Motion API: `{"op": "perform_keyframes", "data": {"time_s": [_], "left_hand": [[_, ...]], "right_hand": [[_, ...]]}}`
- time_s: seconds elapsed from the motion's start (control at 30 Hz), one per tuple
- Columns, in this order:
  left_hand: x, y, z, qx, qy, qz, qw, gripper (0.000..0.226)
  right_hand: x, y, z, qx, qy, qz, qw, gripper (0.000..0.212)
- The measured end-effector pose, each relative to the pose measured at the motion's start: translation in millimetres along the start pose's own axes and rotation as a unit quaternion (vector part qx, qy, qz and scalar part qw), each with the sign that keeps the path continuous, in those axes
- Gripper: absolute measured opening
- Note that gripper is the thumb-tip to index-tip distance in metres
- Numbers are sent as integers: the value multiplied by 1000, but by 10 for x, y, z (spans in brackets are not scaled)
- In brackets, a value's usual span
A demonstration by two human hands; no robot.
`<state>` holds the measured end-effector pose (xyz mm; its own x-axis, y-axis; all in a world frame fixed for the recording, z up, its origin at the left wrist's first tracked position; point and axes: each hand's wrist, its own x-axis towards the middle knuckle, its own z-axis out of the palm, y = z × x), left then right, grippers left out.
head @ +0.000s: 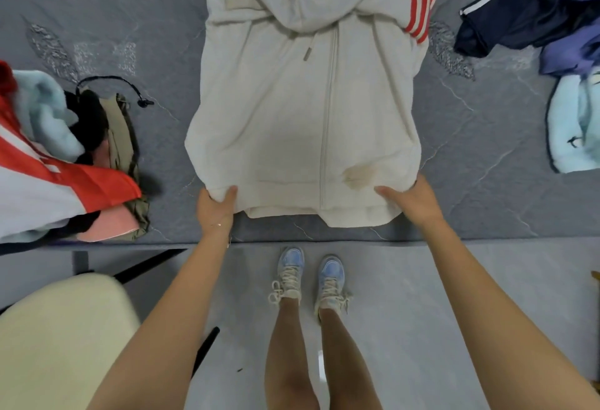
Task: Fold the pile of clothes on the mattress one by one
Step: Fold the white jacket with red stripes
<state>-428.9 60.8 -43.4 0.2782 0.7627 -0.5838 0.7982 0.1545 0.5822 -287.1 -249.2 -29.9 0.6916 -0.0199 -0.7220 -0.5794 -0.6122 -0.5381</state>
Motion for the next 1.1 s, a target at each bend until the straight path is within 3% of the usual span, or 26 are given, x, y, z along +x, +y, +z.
{"op": "perform_keyframes", "data": {"time_s": [0.07,0.13,0.27,0.4,0.6,0.77,0.87,0.97,1.1], "left_hand": [[-106,10,12,-30,-23,41,998,26],[-194,65,52,-49,-42,88,994,24],[-301,312,169,-101,-65,169,978,41],[-284,838,260,-152,-21,200,968,32],[25,2158,369,-249,46,155,955,47],[534,2901,436,-390,-15,42,920,59],[859,3293,508,-431,-34,24,902,54],[1114,3590,601,-476,-55,2,878,43],[1393,3962,809,-483,-72,0,873,57]], "right_hand": [[-42,39,48,28,-22,7,999,56],[-93,34,114,104,-30,5,994,47],[-204,-192,298,201,-67,-24,977,29],[-314,-800,460,308,-8,-56,950,27],[-91,-2051,251,491,48,1,870,39],[316,-2692,-22,525,75,15,848,11],[617,-3043,-156,552,95,-1,828,20],[849,-3328,-259,567,129,-11,813,12],[1143,-3636,-340,561,162,-23,812,10]]}}
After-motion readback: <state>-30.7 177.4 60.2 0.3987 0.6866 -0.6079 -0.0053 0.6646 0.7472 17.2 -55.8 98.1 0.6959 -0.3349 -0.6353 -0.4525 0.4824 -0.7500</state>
